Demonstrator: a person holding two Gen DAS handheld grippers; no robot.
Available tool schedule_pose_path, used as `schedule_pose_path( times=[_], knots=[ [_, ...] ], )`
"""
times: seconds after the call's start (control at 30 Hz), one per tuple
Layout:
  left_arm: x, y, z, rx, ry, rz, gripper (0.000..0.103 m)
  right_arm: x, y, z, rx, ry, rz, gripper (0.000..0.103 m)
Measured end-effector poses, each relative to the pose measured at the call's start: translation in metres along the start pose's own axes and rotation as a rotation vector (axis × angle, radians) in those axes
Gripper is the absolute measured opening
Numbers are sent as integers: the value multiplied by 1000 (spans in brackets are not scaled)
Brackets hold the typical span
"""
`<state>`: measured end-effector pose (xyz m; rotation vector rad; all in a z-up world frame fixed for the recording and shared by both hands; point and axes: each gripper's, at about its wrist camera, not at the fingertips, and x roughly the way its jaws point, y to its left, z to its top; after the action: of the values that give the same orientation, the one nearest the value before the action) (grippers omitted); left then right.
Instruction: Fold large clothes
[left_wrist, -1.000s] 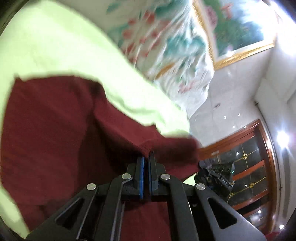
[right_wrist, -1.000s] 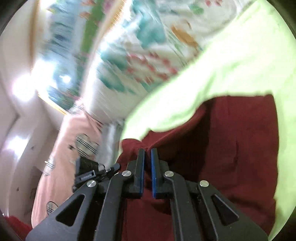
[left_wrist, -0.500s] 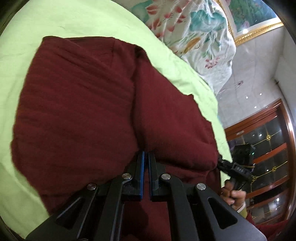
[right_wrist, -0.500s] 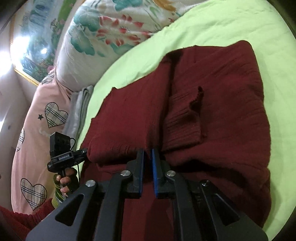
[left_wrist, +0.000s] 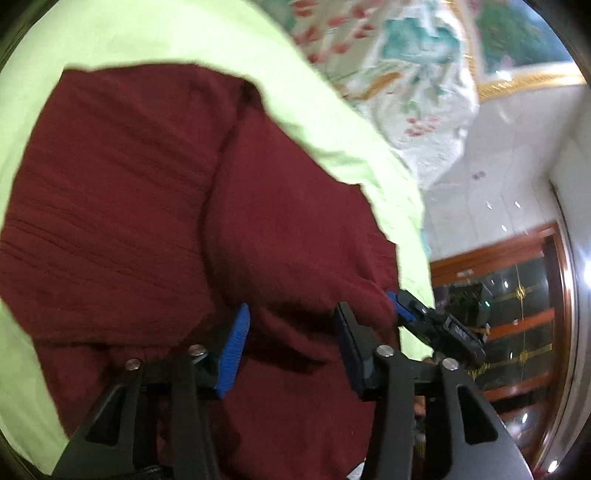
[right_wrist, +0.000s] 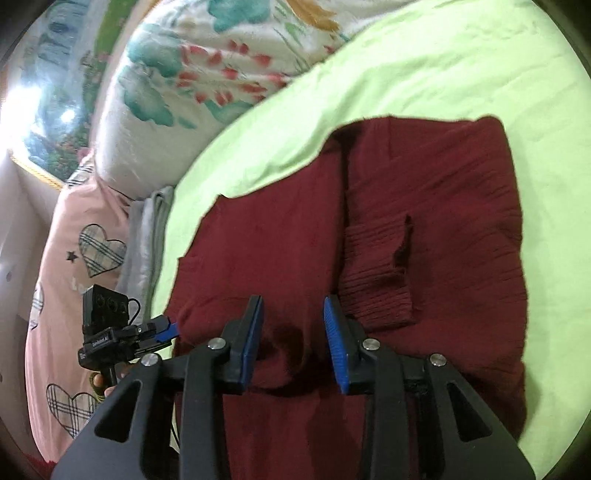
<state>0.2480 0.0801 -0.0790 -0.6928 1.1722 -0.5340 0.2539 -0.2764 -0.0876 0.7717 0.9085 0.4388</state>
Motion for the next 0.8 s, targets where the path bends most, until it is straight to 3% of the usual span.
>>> schedule_pose_path(
  times=[0.03,0.1,0.13,0.17,0.23,0.33,0.4,0.43,0.6,0.7,0.8],
  knots=[
    [7,6,2,-37,10,14,52,3,-1,0,8,8,-7,35],
    [15,17,6,-101,12,-9,41,15,-3,1,19,31,2,33],
    [16,18,8,-106,-1,-22,16,18,-2,2,16,38,9,25],
    [15,14,10,-94,-9,-42,7,20,1,3,3,38,4,3],
    [6,2,13,-44,-57,-90,6,10,10,9,-24,-26,55,4],
    [-22,-21,15,75,-186,-175,6,-27,21,17,-73,-228,249,4],
    [-33,-26,12,170,-243,-179,6,-37,20,14,-109,-281,269,4],
    [-33,-24,9,197,-252,-162,6,-33,17,13,-108,-265,274,4],
    [-5,11,-7,180,-101,-27,8,-2,-11,-11,-67,-75,127,8],
    [-14,20,-21,175,-73,-9,12,-13,-25,-18,-13,-86,58,8],
    [-31,0,-28,220,-108,-24,12,-29,-20,-19,-24,-128,36,11]
  ],
)
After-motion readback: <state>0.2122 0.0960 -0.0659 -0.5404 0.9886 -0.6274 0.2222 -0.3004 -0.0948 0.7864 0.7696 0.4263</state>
